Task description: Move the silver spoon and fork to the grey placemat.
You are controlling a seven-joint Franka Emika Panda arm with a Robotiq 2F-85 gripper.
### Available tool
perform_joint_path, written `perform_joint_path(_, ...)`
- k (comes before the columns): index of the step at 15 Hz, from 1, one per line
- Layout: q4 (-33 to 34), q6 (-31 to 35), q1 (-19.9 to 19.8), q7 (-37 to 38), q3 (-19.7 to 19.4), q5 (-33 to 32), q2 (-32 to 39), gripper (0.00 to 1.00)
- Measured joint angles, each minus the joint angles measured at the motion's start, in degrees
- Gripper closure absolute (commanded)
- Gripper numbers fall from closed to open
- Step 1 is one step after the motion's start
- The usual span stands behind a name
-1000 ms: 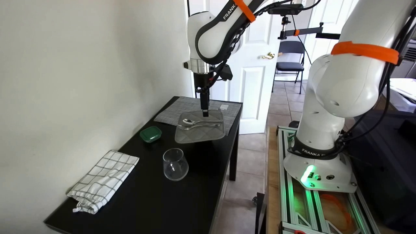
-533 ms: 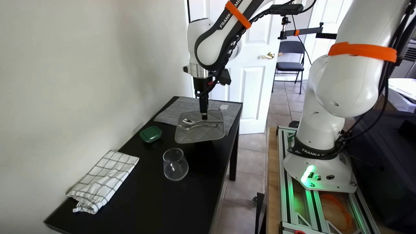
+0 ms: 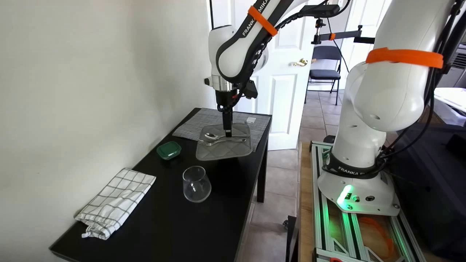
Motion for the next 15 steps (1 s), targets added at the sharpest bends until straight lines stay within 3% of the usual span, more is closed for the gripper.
perform_joint_path(4, 0.3, 0.0, 0.9, 0.0, 1.3, 2.5, 0.3, 0.0)
perform_joint_path(7, 0.4, 0.0, 1.7, 0.0, 2.3, 4.2, 0.6, 0.08)
perform_joint_path(11, 0.4, 0.0, 2.2, 0.0, 3.1, 4.9, 1.3, 0.34)
perform_joint_path(13, 0.6, 0.0, 2.2, 0.0, 3.3, 5.0, 1.7, 0.42)
perform_joint_path(15, 0.8, 0.0, 2.2, 0.0, 3.4, 5.0, 2.2, 0.4)
